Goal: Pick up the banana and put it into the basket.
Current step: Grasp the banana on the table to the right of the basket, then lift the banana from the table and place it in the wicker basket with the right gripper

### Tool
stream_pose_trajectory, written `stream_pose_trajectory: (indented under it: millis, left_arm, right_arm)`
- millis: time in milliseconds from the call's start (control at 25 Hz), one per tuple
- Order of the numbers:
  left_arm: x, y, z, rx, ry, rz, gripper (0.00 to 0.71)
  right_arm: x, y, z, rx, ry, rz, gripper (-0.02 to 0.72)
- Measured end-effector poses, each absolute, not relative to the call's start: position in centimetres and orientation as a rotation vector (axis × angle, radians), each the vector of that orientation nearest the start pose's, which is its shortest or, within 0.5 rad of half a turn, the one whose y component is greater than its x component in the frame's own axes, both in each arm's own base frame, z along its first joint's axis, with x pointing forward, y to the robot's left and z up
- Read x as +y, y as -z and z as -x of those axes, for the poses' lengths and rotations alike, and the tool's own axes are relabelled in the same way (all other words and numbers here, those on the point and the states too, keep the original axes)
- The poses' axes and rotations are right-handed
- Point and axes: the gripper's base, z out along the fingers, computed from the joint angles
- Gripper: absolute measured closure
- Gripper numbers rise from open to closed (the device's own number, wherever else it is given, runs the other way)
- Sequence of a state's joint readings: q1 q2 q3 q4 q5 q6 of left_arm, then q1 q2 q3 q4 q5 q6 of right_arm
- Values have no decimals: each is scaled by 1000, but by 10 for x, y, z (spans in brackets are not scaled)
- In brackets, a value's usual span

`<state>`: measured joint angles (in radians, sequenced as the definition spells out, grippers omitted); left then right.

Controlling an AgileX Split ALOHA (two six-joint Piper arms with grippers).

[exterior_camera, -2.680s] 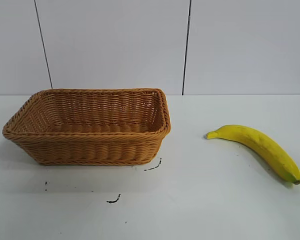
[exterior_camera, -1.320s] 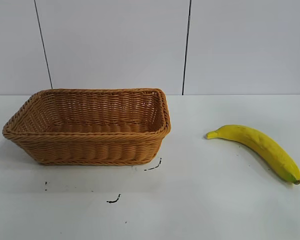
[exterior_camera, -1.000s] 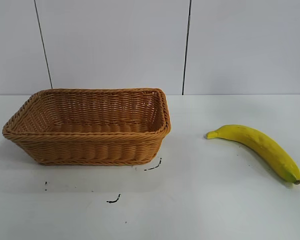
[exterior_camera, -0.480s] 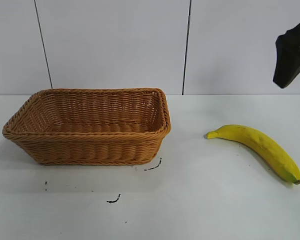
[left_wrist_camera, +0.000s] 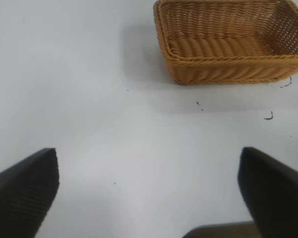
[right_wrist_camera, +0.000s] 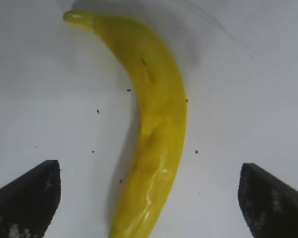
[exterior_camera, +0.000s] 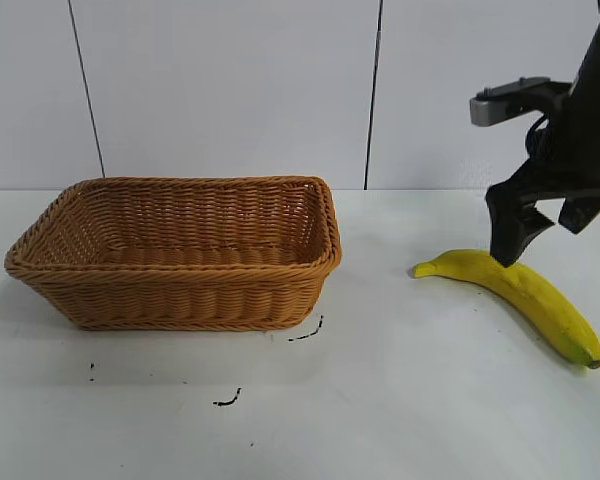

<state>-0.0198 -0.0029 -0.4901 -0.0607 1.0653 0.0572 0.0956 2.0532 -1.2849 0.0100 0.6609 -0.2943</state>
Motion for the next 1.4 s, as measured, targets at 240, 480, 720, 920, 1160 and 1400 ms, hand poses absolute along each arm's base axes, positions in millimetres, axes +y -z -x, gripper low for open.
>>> stream_pose_trajectory:
  millis: [240,480,720,920,1160,1400]
  left_arm:
    - [-5,-274,5,2053,50,-82,15]
    - [-5,-274,5,2053,50,-82,15]
    - [-5,-274,5,2053,50,-82,15]
    - [-5,-274,5,2053,50,-82,15]
    - [-5,-274,5,2053,50,-82,15]
    - [-5,-274,5,2053,50,-82,15]
  right_arm:
    - [39,-125,-398,2811,30,531,8]
    - [38,-110,-399,2847,29,505,8]
    - [38,-105,-397,2878,24,492,77]
    - [36,-108,-397,2881,51,449,379]
    - [35,-124,-397,2883,67,441,387]
    - [37,-201,-416,2851,71,415,387]
